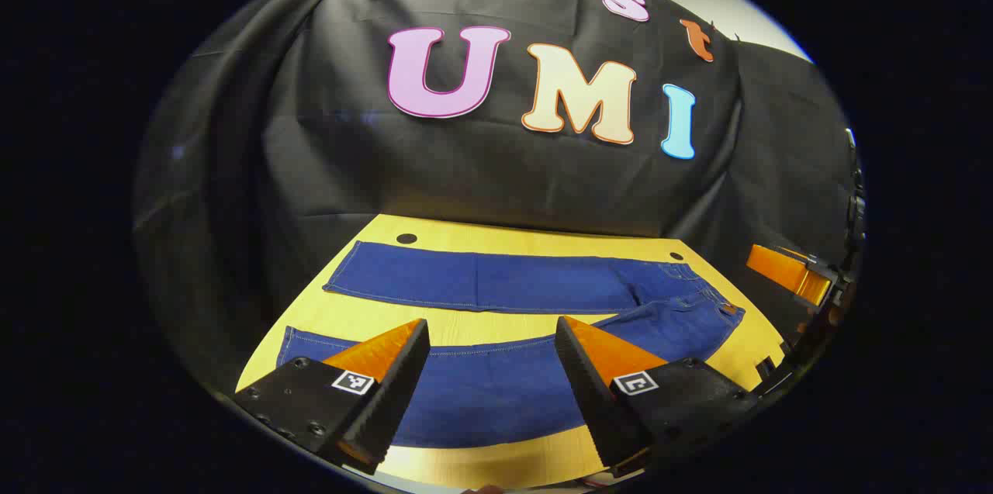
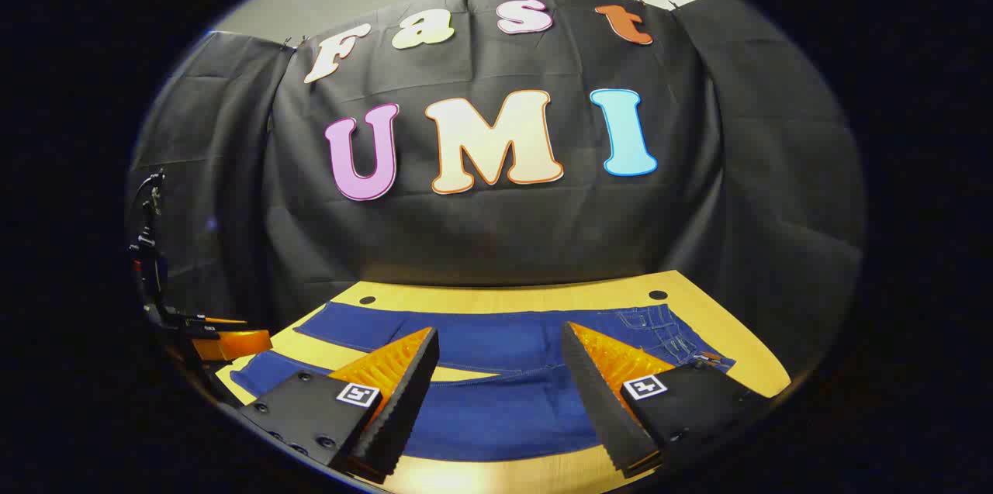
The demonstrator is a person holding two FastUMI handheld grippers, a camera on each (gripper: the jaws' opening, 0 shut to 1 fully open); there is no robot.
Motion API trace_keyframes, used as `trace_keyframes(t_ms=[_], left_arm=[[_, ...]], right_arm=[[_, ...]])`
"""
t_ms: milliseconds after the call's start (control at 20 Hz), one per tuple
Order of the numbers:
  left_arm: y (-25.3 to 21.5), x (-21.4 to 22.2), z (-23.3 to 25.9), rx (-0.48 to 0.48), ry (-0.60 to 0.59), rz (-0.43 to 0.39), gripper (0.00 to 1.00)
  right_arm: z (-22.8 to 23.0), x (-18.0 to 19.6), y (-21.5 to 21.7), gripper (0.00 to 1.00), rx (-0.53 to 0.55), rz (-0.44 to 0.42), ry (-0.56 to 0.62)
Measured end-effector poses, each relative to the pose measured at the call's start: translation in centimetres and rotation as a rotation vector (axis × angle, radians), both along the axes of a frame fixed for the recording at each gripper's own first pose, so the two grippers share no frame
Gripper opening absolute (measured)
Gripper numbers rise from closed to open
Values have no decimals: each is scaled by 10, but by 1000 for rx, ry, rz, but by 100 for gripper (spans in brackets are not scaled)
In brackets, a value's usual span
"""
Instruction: Grasp the waist and the cuffs of the jeans and fold them to make the two legs overlap; first hold the waist and fold one-third of the jeans toward the cuffs, then hold the cuffs and fold the remaining one-third in the same direction to finish folding.
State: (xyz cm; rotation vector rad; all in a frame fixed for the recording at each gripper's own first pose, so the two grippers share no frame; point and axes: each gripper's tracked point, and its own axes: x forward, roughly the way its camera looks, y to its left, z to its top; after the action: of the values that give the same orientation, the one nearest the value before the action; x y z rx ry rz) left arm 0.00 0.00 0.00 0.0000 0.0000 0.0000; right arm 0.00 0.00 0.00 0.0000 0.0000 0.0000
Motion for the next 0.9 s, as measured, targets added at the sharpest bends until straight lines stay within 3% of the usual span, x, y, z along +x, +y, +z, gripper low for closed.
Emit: trace_keyframes(t_ms=[50, 100, 250, 300, 350, 500, 550, 600, 900], left_arm=[[1, 1, -1, 0, 3, -2, 95], [2, 1, -2, 0, 7, -2, 95], [4, 4, -2, 0, 12, -7, 95], [6, 4, -3, 1, 15, -8, 95], [8, 4, -3, 2, 20, -10, 95], [18, 1, -11, 38, 41, -9, 95], [22, 0, -14, 53, 50, -8, 95], [27, -1, -19, 72, 57, -9, 96], [67, -11, -83, 279, 256, -107, 95]], right_arm=[[-1, -3, 0, 93, -3, -2, 1], [-1, -4, 1, 98, -3, 1, 5], [-2, -8, 0, 98, -5, -8, 4], [-1, -8, -2, 93, -3, -14, 0], [-2, -9, -2, 98, 3, -17, -2], [-4, -10, -2, 98, 15, -27, 0], [-7, -10, -4, 93, 14, -34, 2], [-9, -11, -5, 98, 13, -39, 5], [-29, -16, -4, 98, 2, -49, 57]])
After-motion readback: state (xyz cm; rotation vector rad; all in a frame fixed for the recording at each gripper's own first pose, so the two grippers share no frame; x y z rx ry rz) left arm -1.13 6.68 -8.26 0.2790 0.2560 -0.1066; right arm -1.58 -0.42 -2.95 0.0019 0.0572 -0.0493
